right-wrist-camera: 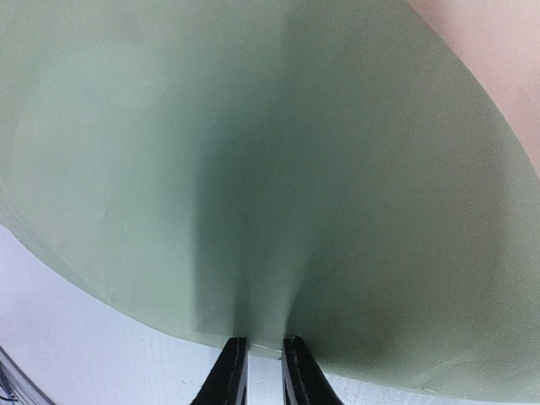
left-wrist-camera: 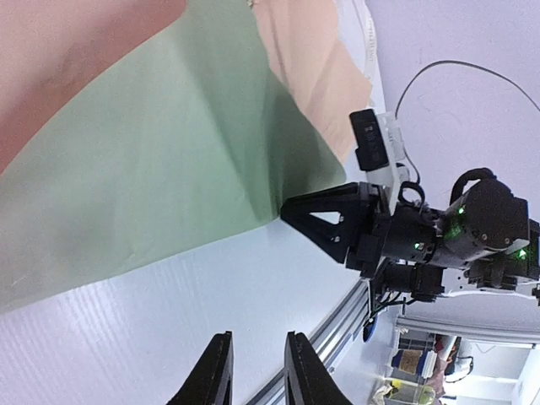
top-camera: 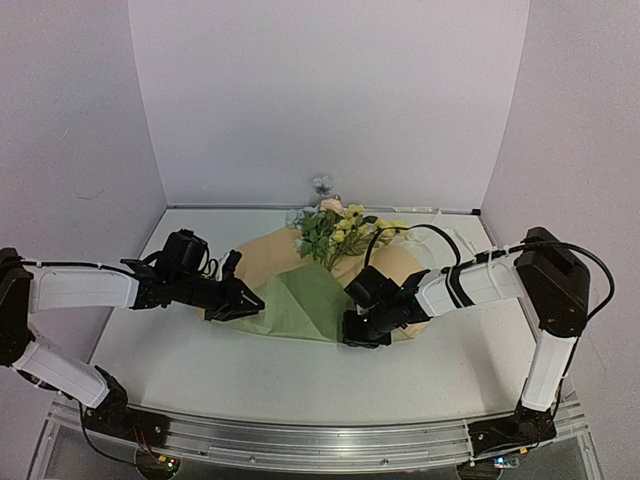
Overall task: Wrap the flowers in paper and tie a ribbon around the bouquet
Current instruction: Press the fold line of the 1/4-folded wrapping paper, then pick up the one-fourth-folded wrapping paper from the center of the board.
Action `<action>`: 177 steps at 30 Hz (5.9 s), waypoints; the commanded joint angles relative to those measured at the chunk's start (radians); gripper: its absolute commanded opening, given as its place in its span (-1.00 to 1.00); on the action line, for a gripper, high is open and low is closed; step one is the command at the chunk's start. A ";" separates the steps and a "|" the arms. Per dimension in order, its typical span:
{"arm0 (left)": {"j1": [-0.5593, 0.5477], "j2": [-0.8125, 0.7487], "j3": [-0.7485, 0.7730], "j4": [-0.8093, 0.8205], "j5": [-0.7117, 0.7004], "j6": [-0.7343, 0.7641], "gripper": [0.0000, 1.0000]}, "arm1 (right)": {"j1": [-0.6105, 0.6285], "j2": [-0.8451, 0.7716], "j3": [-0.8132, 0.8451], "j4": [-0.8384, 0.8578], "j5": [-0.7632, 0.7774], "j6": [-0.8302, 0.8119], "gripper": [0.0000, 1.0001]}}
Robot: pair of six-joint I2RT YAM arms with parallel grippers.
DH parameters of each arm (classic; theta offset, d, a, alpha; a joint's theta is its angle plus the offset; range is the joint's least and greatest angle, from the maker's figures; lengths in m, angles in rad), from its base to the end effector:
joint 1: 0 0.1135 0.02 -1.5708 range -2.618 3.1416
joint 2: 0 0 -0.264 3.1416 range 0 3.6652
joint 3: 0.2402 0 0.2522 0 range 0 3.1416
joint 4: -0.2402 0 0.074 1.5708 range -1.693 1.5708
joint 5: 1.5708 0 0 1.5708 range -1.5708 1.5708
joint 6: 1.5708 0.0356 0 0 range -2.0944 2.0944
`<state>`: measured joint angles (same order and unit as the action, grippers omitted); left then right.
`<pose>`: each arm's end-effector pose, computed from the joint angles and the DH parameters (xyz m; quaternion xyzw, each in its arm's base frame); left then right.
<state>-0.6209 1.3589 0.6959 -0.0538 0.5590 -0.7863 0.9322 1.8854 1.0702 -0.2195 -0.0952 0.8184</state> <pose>0.2111 -0.1742 0.1997 0.0416 0.8813 -0.4490 0.1411 0.2174 0.2985 0.1333 -0.0674 0.9609 0.2325 0.1343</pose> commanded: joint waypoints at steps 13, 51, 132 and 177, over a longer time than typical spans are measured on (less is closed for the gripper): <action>-0.041 0.261 -0.074 0.189 -0.393 -0.173 -0.63 | -0.005 0.009 -0.013 -0.104 0.014 0.071 -0.66; 0.122 -0.254 -0.079 -0.290 -0.389 -0.004 -0.43 | -0.133 -0.443 -0.486 0.130 0.004 0.292 0.07; -0.134 0.685 0.542 -0.035 -0.087 0.113 -0.63 | -0.105 -0.412 -0.792 0.919 0.227 0.275 -0.52; -0.132 0.705 0.574 -0.040 -0.065 0.109 -0.64 | -0.139 -0.395 -0.802 1.036 0.239 0.220 -0.98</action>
<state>-0.7536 2.0670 1.2304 -0.0799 0.4787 -0.6807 0.7898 1.5877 0.2161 0.9384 0.1257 1.0931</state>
